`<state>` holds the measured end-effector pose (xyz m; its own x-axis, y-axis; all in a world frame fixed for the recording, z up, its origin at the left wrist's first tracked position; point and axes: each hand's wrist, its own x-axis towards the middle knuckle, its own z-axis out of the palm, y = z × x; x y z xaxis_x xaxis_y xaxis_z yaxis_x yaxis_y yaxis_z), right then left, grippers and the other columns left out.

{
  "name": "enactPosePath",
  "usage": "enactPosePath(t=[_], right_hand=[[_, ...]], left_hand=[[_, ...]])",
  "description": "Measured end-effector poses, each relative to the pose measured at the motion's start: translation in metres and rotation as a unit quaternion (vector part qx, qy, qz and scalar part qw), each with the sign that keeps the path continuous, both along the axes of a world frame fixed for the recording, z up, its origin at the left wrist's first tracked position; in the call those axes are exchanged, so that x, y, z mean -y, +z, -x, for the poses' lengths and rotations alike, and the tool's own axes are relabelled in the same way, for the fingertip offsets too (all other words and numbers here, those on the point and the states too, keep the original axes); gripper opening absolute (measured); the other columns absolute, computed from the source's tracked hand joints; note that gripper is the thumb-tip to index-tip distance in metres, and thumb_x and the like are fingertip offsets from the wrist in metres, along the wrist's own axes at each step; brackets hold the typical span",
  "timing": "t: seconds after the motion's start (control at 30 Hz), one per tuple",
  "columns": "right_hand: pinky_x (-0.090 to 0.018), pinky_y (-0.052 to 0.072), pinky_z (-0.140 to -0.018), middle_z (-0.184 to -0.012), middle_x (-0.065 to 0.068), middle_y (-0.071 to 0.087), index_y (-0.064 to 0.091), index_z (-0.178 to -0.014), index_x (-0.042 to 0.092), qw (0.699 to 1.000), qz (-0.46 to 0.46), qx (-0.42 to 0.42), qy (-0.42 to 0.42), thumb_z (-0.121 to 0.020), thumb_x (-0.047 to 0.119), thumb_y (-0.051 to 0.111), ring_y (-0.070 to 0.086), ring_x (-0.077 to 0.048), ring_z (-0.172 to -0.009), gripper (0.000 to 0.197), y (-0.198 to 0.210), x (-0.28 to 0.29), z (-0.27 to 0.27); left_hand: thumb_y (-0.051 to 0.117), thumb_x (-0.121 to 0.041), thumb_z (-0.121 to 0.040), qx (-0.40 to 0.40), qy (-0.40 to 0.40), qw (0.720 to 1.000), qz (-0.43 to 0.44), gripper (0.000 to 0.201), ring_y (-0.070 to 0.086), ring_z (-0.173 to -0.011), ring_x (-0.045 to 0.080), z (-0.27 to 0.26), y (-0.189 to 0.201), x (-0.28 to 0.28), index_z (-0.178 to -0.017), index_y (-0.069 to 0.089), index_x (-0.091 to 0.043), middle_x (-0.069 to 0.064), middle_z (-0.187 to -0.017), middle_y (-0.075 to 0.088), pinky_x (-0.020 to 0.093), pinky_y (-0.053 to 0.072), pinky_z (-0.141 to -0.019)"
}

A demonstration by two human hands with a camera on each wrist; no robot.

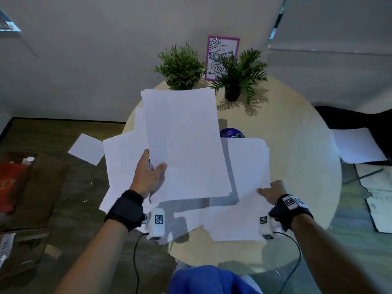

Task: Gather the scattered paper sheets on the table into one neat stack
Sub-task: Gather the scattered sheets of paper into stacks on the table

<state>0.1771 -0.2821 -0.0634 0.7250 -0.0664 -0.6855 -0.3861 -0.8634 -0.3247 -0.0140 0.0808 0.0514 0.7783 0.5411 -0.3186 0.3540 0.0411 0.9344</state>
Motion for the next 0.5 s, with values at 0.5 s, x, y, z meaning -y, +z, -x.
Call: enactPosePath(t=[0.5], right_hand=[[-0.038, 0.051, -0.073, -0.084, -0.012, 0.064, 0.057, -0.085, 0.003, 0.999, -0.013, -0.014, 0.051, -0.080, 0.036, 0.069, 0.064, -0.031, -0.081, 0.036, 0.007, 0.006, -0.002]], left_hand=[[0.058, -0.012, -0.093, -0.205, -0.115, 0.969, -0.078, 0.055, 0.042, -0.116, 0.019, -0.025, -0.089, 0.141, -0.140, 0.030, -0.007, 0.001, -0.125, 0.041, 0.024, 0.030, -0.093]])
